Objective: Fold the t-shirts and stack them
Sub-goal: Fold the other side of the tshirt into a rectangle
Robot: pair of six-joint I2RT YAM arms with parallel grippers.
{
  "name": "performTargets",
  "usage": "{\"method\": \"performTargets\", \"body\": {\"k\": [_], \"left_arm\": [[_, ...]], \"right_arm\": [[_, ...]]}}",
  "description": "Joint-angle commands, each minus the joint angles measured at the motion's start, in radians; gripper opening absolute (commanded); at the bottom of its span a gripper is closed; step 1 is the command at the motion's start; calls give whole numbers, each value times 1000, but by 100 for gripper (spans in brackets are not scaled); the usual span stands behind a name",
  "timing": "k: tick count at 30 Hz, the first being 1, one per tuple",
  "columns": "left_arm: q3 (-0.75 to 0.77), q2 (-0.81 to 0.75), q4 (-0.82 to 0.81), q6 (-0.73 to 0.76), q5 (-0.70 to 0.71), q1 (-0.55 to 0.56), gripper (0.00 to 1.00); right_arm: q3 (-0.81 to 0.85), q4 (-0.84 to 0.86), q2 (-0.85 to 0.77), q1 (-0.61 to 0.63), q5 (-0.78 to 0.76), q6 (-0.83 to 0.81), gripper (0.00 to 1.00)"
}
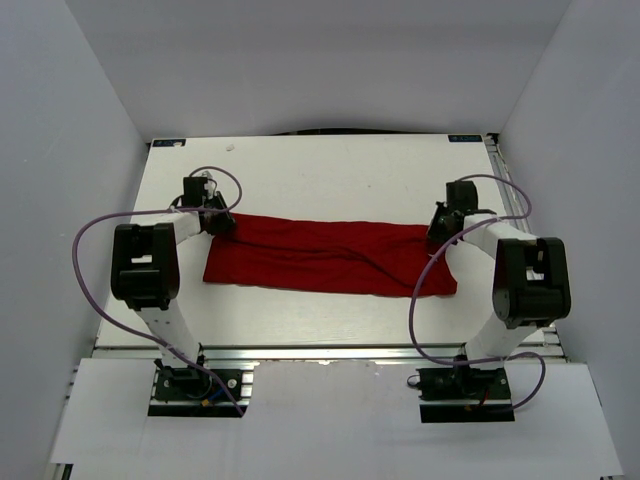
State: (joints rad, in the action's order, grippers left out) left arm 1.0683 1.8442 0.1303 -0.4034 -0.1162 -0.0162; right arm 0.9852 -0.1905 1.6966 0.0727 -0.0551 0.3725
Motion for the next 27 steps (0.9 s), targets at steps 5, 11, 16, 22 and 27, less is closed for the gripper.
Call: {"method": "performTargets", "body": {"k": [5, 11, 16, 22, 27], "left_arm": [[-7, -16, 3, 17, 30, 1, 40], [-7, -25, -4, 14, 18, 1, 40], [31, -104, 23, 12, 7, 1, 44], [110, -190, 104, 12, 59, 1, 53], [136, -226, 192, 24, 143, 1, 53]], "right_arm": [[-28, -43, -109, -8, -98, 62, 0], [39, -13, -45, -8, -120, 3, 15], [138, -105, -96, -8, -146, -32, 42], [139, -196, -230, -8, -154, -26, 67], [57, -158, -347, 2, 15, -56, 52]]}}
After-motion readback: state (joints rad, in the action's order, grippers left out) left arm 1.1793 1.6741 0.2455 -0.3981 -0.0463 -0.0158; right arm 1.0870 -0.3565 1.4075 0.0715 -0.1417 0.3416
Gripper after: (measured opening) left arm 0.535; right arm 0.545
